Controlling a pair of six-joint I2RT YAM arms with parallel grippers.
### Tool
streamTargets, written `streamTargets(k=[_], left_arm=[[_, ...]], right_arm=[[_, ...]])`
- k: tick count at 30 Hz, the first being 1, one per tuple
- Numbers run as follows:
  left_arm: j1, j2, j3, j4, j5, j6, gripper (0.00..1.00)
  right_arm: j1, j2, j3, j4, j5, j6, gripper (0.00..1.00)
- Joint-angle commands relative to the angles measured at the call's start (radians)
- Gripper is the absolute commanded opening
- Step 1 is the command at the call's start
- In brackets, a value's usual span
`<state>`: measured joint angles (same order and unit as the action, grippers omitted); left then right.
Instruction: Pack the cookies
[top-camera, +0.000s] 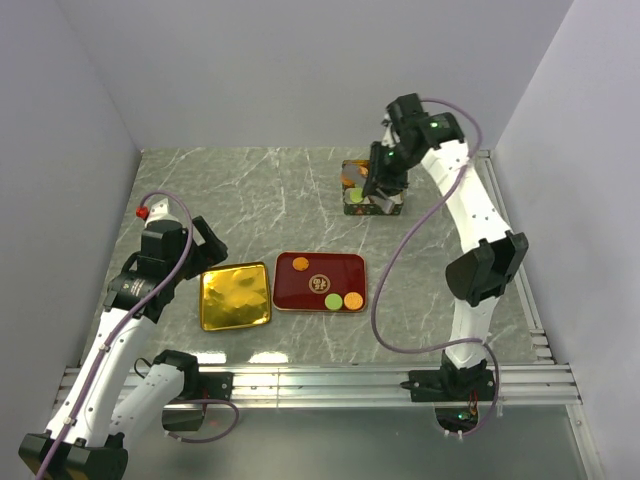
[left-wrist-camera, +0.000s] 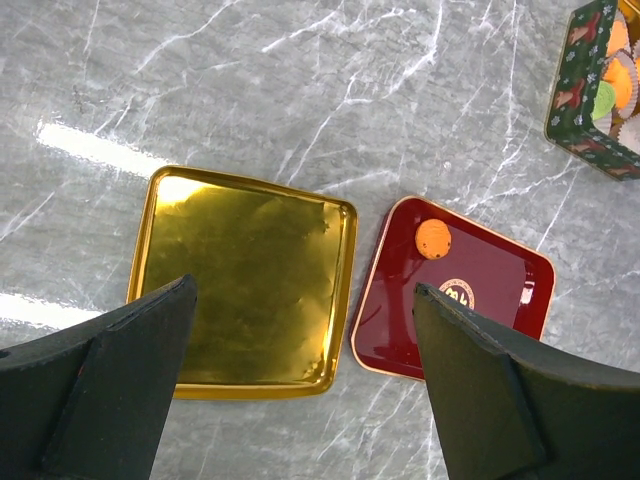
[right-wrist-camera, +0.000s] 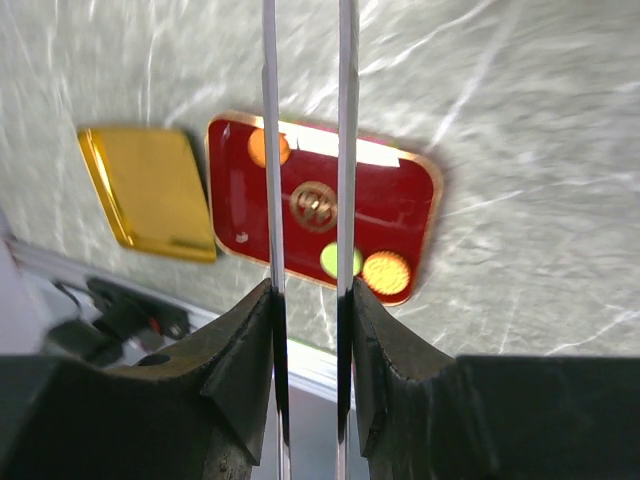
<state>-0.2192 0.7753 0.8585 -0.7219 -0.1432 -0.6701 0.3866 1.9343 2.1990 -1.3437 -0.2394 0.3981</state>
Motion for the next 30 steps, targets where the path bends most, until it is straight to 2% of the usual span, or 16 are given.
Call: streamTargets(k=[1,13,21,30], left_arm=[[0.001,-0.002,0.011,0.013,-0.016,-0.005,0.96],[0.001,0.002,0.011,0.015,-0.009,-0.003,0.96],[0.001,0.005,0.008,0.018,-0.002,0.000,0.96],[0.001,0.015,0.010,0.021,0.005,0.004,0.96]], right_arm=[[-0.084,0.003,0.021,0.032,-0.070,-0.013,0.37],[-0.244,0.057,0.013,0.028,-0.080,-0.015,0.36],[-0.301,0.081,-0.002,0.008,-0.020,-0.007,0.35],[-0.308,0.109,-0.045,0.014,-0.012,-0.005,0.35]])
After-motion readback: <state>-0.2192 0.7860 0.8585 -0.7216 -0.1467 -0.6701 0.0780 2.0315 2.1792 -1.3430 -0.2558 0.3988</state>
